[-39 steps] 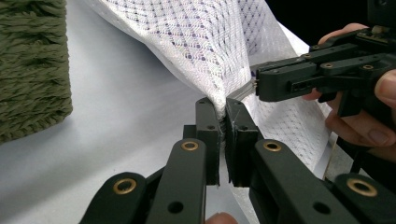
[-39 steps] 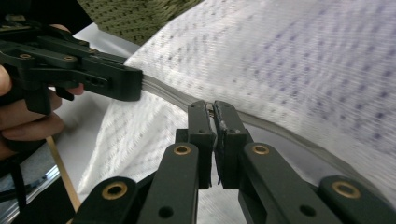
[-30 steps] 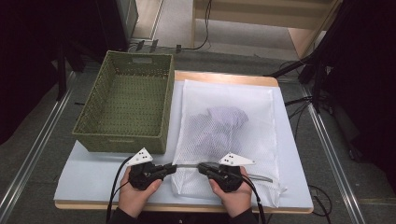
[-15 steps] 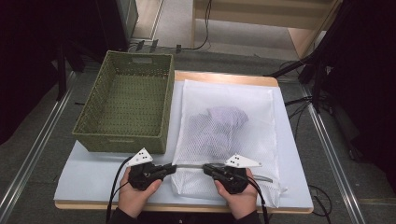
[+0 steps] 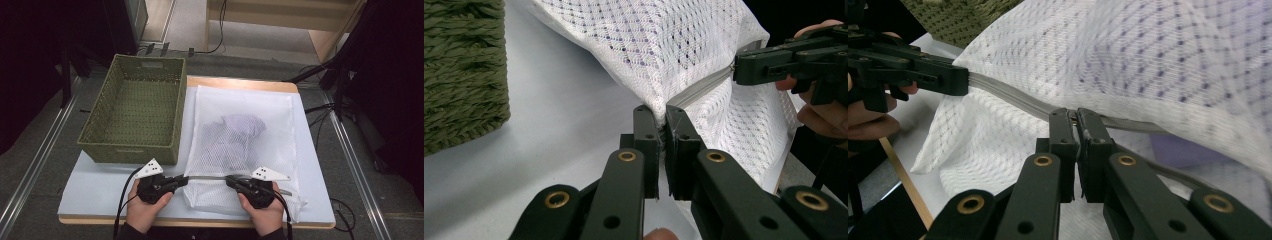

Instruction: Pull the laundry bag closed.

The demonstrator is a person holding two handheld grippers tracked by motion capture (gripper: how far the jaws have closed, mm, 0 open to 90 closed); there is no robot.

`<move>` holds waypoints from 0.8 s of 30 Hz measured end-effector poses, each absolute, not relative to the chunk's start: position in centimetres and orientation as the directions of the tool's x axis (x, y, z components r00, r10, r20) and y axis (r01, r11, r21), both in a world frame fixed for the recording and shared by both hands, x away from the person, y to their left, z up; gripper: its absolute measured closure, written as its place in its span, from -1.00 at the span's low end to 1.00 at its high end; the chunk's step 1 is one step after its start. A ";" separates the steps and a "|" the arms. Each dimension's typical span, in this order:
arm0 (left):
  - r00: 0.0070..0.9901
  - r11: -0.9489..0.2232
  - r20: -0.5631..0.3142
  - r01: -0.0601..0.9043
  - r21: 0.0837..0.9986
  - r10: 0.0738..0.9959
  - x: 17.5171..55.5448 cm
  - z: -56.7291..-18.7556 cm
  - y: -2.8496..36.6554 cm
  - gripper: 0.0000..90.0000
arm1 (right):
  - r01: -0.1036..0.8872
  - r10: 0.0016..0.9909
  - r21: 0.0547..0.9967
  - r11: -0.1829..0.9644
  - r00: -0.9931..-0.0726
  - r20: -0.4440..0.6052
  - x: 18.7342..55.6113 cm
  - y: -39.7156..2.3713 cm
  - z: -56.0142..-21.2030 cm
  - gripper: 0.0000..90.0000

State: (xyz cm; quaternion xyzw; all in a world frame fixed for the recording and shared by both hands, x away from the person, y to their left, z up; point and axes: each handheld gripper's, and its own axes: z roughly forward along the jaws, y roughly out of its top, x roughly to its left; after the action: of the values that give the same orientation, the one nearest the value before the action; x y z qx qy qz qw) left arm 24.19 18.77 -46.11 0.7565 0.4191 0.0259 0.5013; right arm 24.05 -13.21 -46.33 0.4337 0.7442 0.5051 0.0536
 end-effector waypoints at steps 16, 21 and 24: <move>0.647 -0.148 -0.373 0.604 0.783 0.665 24.2 -46.1 18.9 0.91 | 0.592 0.719 0.802 0.086 -0.594 0.361 23.6 -15.5 -46.3 0.95; 0.644 -0.146 -0.372 0.603 0.784 0.668 24.2 -46.0 19.0 0.91 | 0.586 0.730 0.807 0.074 -0.583 0.356 23.5 -16.7 -46.2 0.95; 0.644 -0.144 -0.373 0.604 0.784 0.668 24.2 -46.0 19.0 0.91 | 0.589 0.739 0.806 0.062 -0.569 0.360 23.4 -17.5 -46.2 0.95</move>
State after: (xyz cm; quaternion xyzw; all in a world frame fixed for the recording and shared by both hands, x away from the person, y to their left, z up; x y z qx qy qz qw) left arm 24.17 18.99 -46.05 0.7556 0.4209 0.0320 0.5009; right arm 23.37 -17.54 -46.18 0.4581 0.7249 0.5091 0.0736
